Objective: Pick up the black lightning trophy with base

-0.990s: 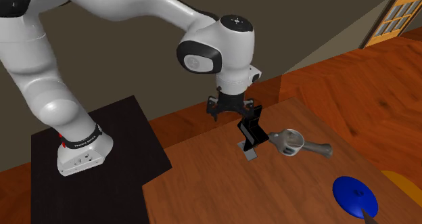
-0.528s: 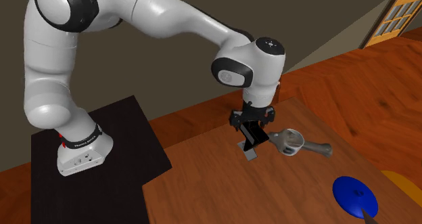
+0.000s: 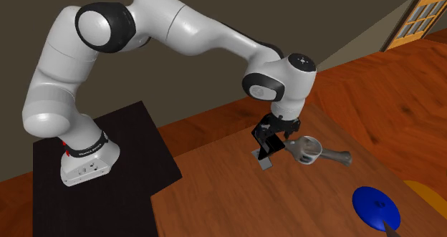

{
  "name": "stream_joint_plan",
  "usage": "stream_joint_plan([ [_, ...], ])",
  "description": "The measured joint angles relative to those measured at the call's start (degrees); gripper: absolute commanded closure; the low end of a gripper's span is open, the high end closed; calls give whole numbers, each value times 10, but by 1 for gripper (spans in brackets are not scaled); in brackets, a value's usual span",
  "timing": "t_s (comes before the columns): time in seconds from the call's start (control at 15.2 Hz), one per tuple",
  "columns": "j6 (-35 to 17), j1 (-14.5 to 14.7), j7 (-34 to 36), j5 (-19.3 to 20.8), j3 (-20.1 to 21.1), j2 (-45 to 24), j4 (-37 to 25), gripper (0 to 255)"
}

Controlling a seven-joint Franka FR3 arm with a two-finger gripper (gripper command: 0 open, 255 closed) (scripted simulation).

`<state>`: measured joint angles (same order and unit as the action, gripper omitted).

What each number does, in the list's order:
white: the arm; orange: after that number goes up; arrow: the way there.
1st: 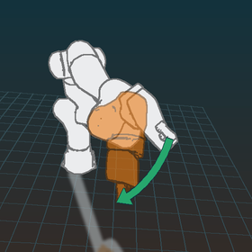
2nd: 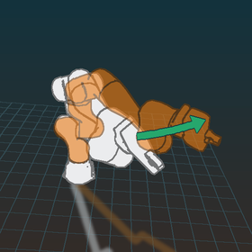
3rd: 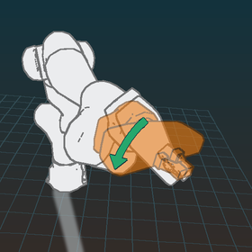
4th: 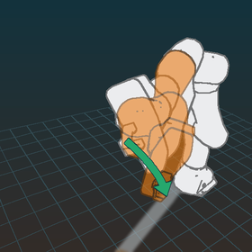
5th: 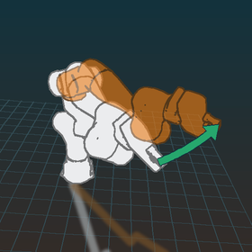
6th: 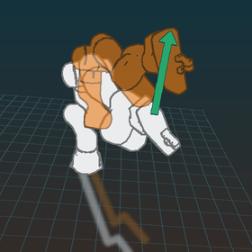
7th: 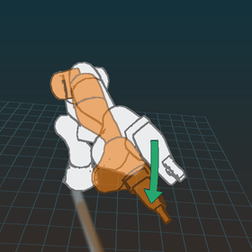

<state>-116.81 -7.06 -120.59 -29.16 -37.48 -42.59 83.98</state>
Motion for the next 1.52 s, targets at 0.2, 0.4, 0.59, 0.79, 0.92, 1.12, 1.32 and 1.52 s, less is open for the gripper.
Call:
stream_joint_plan([
  [0.2, -15, -5, -6, -8, 7, -14, 2, 0],
  [0.4, -22, -5, -7, -10, 9, -17, 6, 255],
  [0.59, -23, -5, -7, -10, 8, -17, 6, 255],
  [0.79, -23, -5, -7, -10, 8, -17, 6, 255],
  [0.92, -22, -5, -7, -10, 8, -17, 6, 255],
  [1.12, -17, -4, -6, -8, 7, -14, 5, 255],
  [1.32, -4, -1, -3, -2, 2, -4, 1, 255],
  [1.52, 13, -1, 3, 4, -3, 4, -10, 255],
])
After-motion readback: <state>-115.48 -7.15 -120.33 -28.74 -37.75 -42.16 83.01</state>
